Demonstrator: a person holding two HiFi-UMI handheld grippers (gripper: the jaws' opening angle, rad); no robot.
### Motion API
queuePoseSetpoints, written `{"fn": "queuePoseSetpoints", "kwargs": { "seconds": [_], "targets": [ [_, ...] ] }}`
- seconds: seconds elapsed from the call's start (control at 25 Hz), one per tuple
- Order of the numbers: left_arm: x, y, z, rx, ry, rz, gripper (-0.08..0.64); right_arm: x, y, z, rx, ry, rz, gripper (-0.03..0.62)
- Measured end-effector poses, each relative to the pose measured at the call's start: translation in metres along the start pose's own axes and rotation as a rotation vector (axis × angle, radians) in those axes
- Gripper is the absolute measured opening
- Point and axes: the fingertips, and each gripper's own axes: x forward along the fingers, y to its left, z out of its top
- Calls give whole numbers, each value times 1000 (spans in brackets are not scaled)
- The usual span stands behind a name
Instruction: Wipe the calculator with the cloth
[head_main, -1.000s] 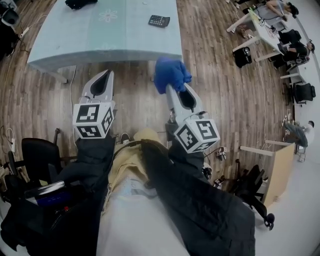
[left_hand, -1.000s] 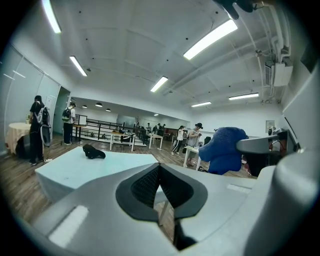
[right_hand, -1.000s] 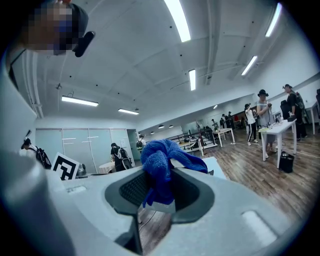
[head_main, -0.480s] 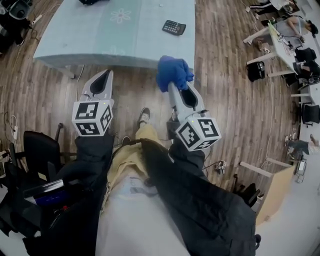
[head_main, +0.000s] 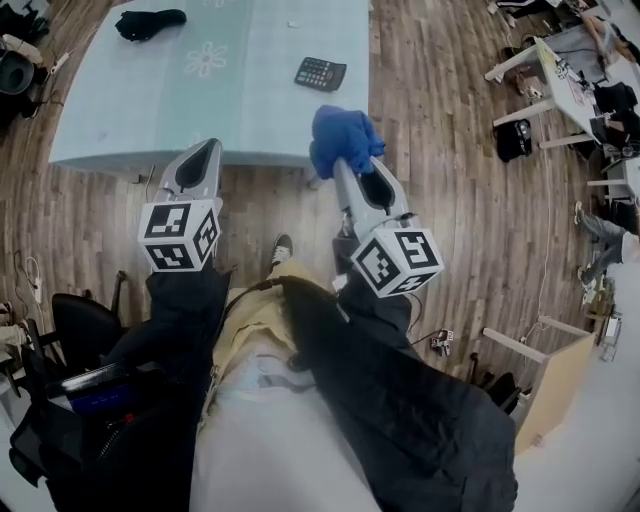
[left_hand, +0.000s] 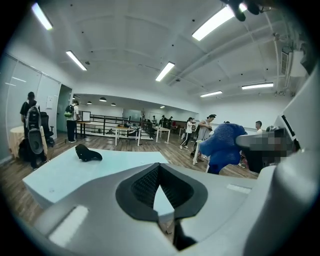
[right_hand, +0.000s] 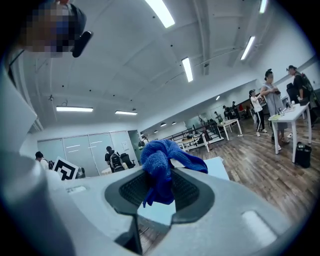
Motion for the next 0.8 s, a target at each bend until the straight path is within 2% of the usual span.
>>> {"fn": "queuePoseSetpoints", "kwargs": {
  "seconds": [0.16, 0.48, 0.64, 0.8],
  "targets": [
    [22, -1, 16, 9, -4, 12, 0, 17, -19, 12, 11, -4, 14, 121],
    [82, 7, 15, -16, 32, -10, -2, 59, -57, 9, 38, 41, -13, 121],
    [115, 31, 8, -42, 59, -19, -2, 91, -68, 4, 37, 62, -40, 121],
    [159, 59, 21, -47, 55, -49, -2, 130, -79, 9, 28, 61, -87, 121]
  ]
}}
